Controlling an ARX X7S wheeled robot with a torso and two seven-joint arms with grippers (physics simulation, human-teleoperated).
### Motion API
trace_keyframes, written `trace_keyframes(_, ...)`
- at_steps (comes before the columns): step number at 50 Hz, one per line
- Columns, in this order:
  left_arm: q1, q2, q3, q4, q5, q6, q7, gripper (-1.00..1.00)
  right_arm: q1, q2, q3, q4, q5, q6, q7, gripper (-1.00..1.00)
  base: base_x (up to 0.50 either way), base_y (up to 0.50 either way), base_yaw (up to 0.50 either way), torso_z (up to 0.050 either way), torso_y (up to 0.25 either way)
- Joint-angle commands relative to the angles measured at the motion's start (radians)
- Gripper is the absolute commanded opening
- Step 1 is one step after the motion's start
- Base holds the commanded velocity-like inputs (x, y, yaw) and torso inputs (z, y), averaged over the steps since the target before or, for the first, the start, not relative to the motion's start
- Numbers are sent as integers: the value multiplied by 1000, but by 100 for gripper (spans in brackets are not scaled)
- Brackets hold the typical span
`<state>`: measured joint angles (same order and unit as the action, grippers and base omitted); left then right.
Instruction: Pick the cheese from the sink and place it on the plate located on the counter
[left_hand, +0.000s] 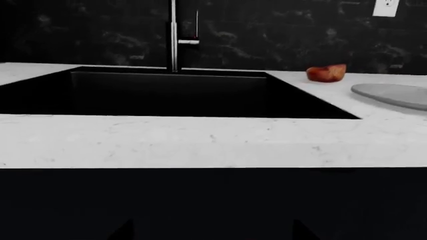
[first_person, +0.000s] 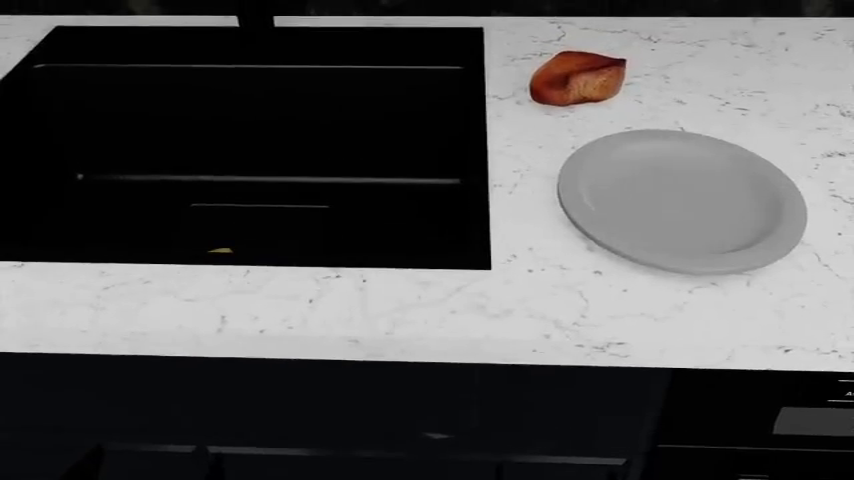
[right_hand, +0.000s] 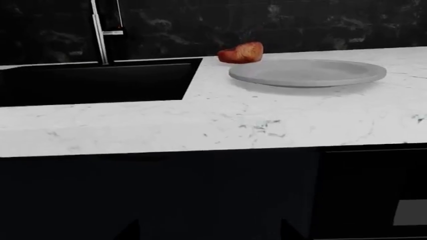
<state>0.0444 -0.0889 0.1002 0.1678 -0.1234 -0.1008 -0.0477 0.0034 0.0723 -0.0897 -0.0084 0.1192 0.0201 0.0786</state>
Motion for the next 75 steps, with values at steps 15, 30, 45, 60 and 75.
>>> trace_keyframes(15, -45, -33, -9, 134, -109, -200, -61, 100, 27, 58, -15, -164, 35, 123, 57, 100, 0, 0, 0, 39, 5)
trace_keyframes(30, -359, -88, -63, 365, -262, -644, -121, 100, 228, 151, 45, -494, 112, 538, 111, 100, 0, 0, 0, 0, 0)
trace_keyframes(45, -732, -75, -88, 244, -361, -938, -162, 100, 619, 198, 45, -383, 180, 845, 99, 100, 0, 0, 0, 0, 0)
trace_keyframes(60, -1043, -64, -9, -120, -307, -894, -117, 100, 943, 203, -41, -89, 151, 887, 51, 100, 0, 0, 0, 0, 0)
trace_keyframes(75, -1233, -38, 106, -385, -239, -799, -65, 100, 1116, 170, -107, 208, 119, 787, 0, 100, 0, 0, 0, 0, 0)
